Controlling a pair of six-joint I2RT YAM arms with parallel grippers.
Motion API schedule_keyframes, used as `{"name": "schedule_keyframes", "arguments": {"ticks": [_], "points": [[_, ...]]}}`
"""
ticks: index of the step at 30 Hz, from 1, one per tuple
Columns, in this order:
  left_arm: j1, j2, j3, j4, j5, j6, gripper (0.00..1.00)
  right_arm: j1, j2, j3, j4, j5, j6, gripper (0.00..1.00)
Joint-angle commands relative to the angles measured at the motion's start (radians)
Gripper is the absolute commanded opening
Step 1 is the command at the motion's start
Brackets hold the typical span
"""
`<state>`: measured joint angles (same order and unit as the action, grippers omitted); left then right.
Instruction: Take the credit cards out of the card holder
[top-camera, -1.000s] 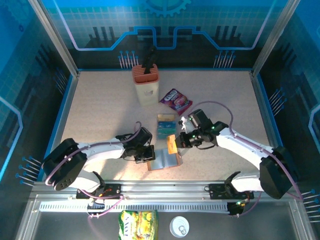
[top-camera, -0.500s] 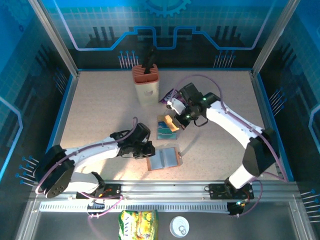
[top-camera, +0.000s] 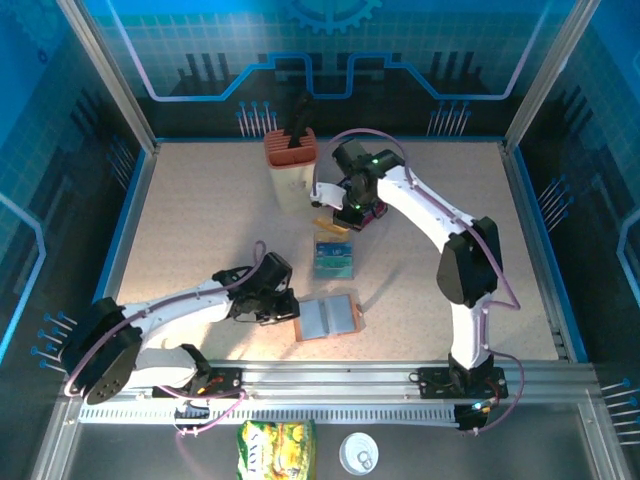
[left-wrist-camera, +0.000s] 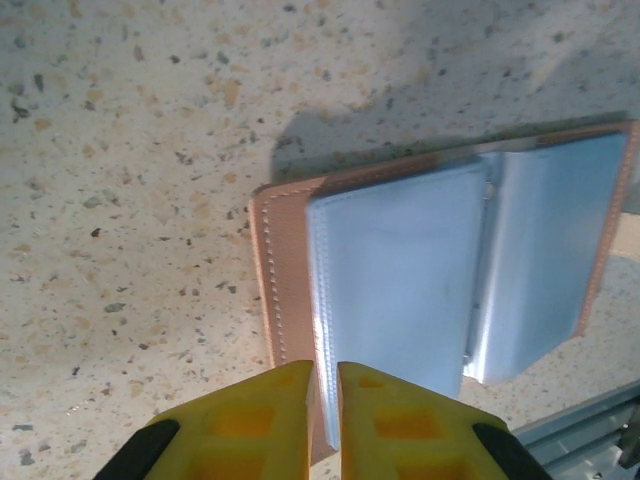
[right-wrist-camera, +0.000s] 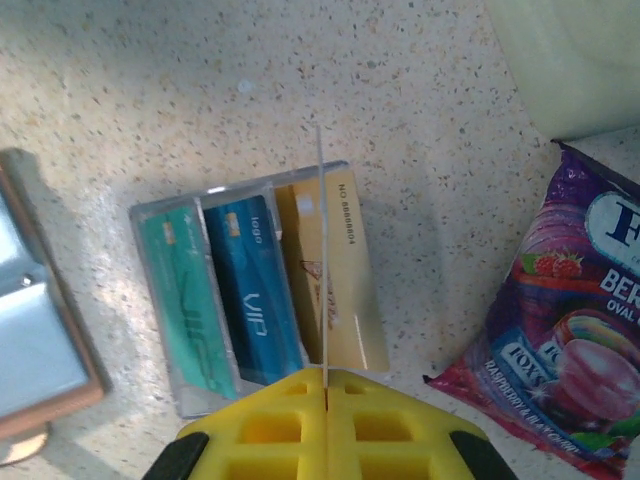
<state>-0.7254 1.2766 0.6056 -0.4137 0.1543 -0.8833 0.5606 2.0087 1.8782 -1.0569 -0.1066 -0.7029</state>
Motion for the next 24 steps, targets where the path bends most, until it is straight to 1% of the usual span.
{"name": "schedule_keyframes", "arguments": {"ticks": [1,4,10,11,13,14,15,16,20,24], "points": [[0.01,0.047,-0.003,0.001,0.029,0.002,0.13,-0.018,0.055,0.075,-0.096,0.024,-0.104,0.0],[0.011,0.085,0.01,0.012,0.035,0.013,0.11,-0.025,0.095,0.106,-0.116,0.024,-0.115,0.0],[0.018,0.138,0.034,0.028,0.039,0.029,0.1,-0.034,0.141,0.11,-0.118,0.02,-0.132,0.0],[0.018,0.141,0.034,0.032,0.038,0.028,0.1,-0.036,0.145,0.11,-0.118,0.022,-0.13,0.01],[0.021,0.142,0.037,0.032,0.037,0.027,0.1,-0.036,0.144,0.114,-0.127,0.013,-0.127,0.08],[0.02,0.141,0.038,0.031,0.033,0.028,0.1,-0.035,0.14,0.116,-0.125,0.012,-0.122,0.12],[0.022,0.138,0.04,0.029,0.027,0.032,0.1,-0.035,0.133,0.114,-0.118,0.019,-0.116,0.19],[0.024,0.135,0.042,0.025,0.022,0.035,0.1,-0.036,0.121,0.11,-0.103,0.034,-0.104,0.23],[0.029,0.124,0.051,0.016,0.017,0.044,0.1,-0.037,0.063,0.079,-0.056,0.064,-0.069,0.27],[0.029,0.117,0.057,0.014,0.011,0.055,0.1,-0.035,-0.022,0.013,-0.002,0.028,0.013,0.28]]}}
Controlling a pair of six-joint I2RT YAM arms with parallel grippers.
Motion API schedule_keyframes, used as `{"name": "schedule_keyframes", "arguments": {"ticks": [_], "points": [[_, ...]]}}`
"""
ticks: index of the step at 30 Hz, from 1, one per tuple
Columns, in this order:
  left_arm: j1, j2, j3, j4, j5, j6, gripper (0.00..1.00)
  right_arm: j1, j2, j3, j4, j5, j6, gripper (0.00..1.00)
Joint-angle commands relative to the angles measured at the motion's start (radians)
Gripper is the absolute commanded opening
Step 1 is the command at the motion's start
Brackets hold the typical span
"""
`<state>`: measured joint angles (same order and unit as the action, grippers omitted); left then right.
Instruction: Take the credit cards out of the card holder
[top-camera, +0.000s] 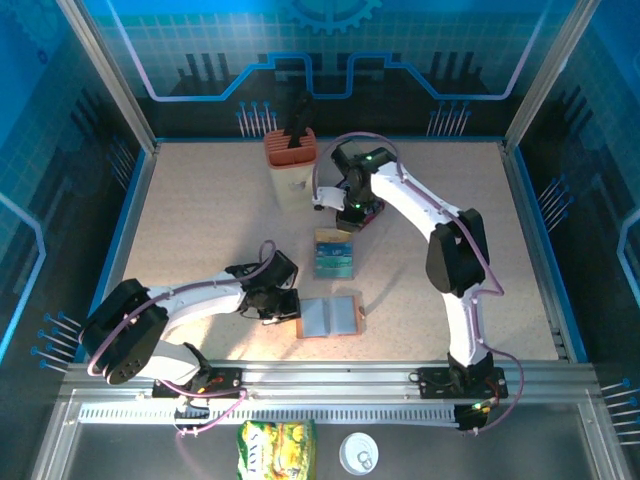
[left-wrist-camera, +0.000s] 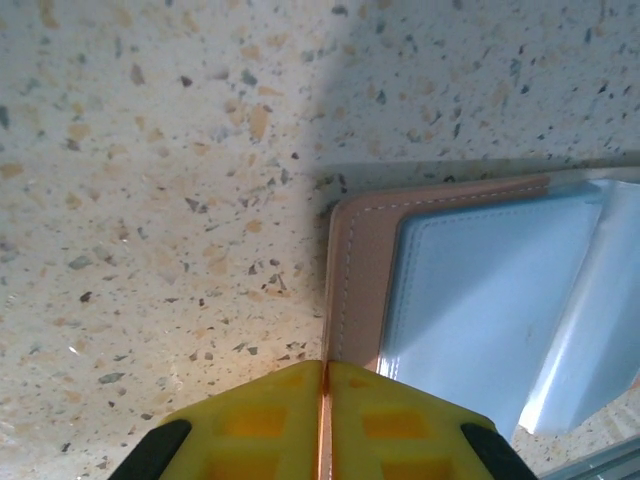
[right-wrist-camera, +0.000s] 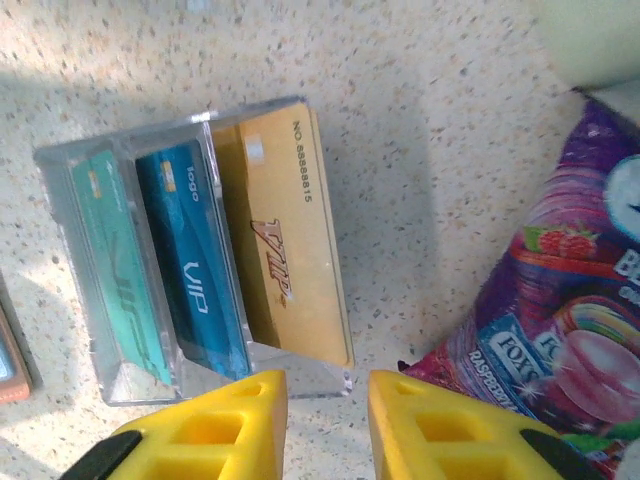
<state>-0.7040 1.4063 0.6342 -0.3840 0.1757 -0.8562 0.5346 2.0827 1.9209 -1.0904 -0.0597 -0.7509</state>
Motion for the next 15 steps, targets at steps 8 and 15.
{"name": "schedule_keyframes", "arguments": {"ticks": [8,15], "points": [[0.008,-0.005,0.035,-0.001,-0.012,0.035,0.09,0.025,-0.319,-0.311,0.225,-0.136,0.349,0.29],[0.009,-0.052,0.021,-0.005,-0.015,0.025,0.09,0.078,-0.53,-0.662,0.534,-0.219,0.806,0.28]]}}
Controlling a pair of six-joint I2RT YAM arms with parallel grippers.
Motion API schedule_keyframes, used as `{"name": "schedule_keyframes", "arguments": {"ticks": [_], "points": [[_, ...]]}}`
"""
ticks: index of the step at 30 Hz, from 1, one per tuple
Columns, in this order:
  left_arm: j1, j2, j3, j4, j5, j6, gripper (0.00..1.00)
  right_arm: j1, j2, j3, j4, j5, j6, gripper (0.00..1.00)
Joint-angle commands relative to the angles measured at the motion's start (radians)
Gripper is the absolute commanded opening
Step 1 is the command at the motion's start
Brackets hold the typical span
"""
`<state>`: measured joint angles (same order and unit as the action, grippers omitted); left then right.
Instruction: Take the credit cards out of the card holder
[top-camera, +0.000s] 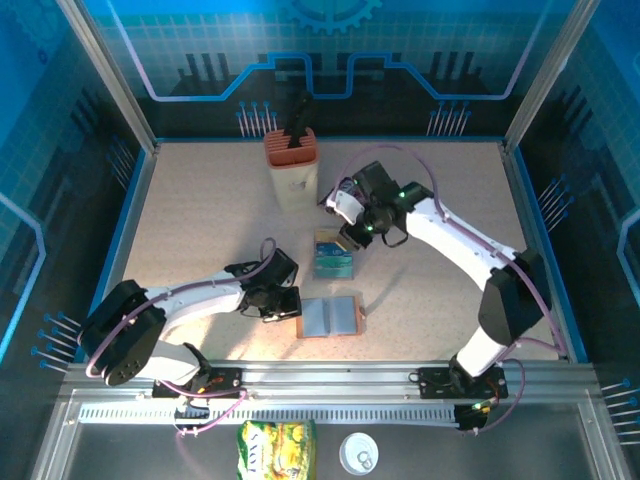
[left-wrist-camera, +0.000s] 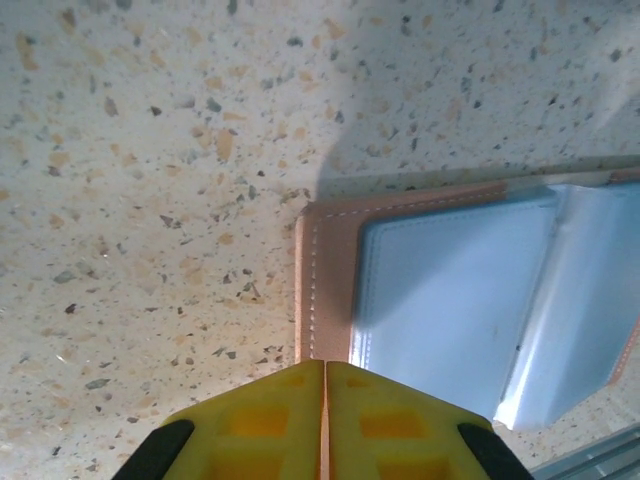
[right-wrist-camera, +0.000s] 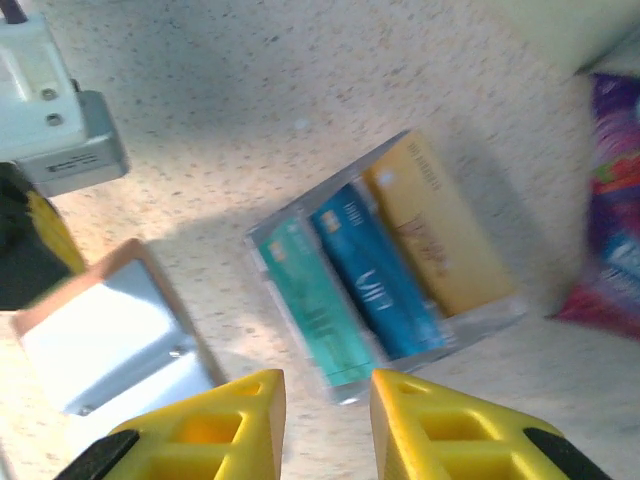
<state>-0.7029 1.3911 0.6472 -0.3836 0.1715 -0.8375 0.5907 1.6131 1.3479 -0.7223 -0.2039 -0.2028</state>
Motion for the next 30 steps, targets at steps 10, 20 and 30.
{"name": "schedule_keyframes", "arguments": {"ticks": [10,20,30], "points": [[-0.009,-0.075,-0.044,0.009,0.031,-0.034,0.06,0.147,-0.192,-0.441,0.461,-0.164,0.801,0.23],[-0.016,-0.039,-0.078,0.088,0.062,-0.04,0.05,0.212,-0.148,-0.585,0.596,-0.268,1.006,0.34],[-0.015,0.016,-0.092,0.076,0.045,-0.027,0.04,0.28,0.019,-0.514,0.604,-0.296,1.022,0.38]]}}
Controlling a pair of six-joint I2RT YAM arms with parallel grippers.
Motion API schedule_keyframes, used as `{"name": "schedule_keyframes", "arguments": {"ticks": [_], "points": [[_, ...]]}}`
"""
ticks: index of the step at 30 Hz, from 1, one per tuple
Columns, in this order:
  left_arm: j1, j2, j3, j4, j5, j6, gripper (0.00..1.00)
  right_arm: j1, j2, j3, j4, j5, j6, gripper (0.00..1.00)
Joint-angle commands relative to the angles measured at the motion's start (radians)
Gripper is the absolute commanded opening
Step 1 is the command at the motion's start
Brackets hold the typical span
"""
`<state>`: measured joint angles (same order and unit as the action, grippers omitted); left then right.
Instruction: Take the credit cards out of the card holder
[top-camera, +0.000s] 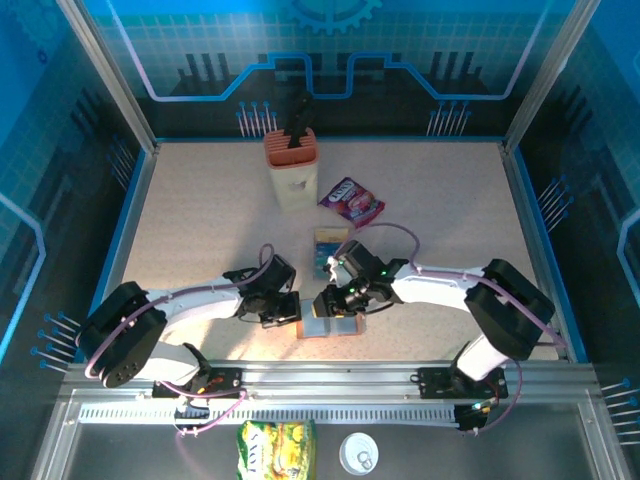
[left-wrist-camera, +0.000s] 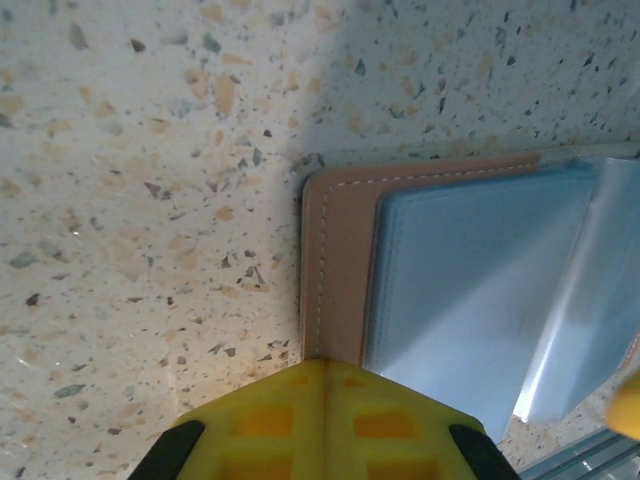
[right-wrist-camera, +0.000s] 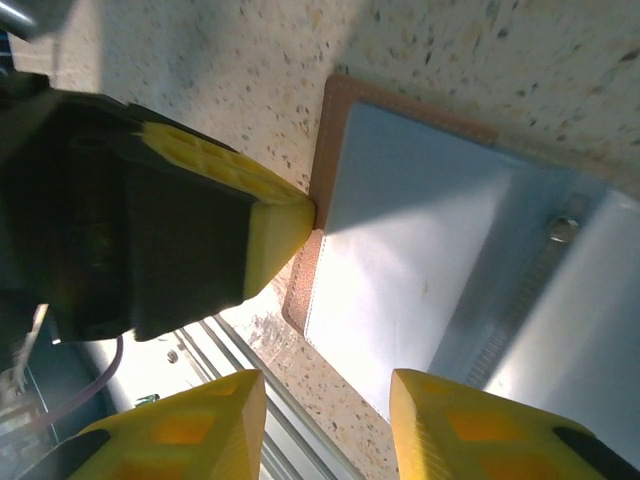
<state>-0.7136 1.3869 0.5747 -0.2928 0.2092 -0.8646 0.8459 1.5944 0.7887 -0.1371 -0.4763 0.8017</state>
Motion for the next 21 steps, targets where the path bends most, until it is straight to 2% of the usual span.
{"name": "schedule_keyframes", "arguments": {"ticks": [1,3,7,21], "points": [[-0.004,0.018,-0.019,-0.018,0.007,0.001,0.04,0.03,0.053,0.056,0.018,-0.02,0.017,0.38],[-0.004,0.014,-0.019,-0.023,0.003,0.002,0.04,0.038,0.085,0.077,0.01,-0.018,0.015,0.36],[-0.003,0.009,-0.019,-0.034,-0.002,0.009,0.04,0.048,0.127,0.085,0.0,-0.017,0.005,0.23],[0.002,0.021,-0.03,-0.029,-0.004,0.014,0.04,0.046,0.168,0.145,-0.234,0.132,-0.061,0.24]]}}
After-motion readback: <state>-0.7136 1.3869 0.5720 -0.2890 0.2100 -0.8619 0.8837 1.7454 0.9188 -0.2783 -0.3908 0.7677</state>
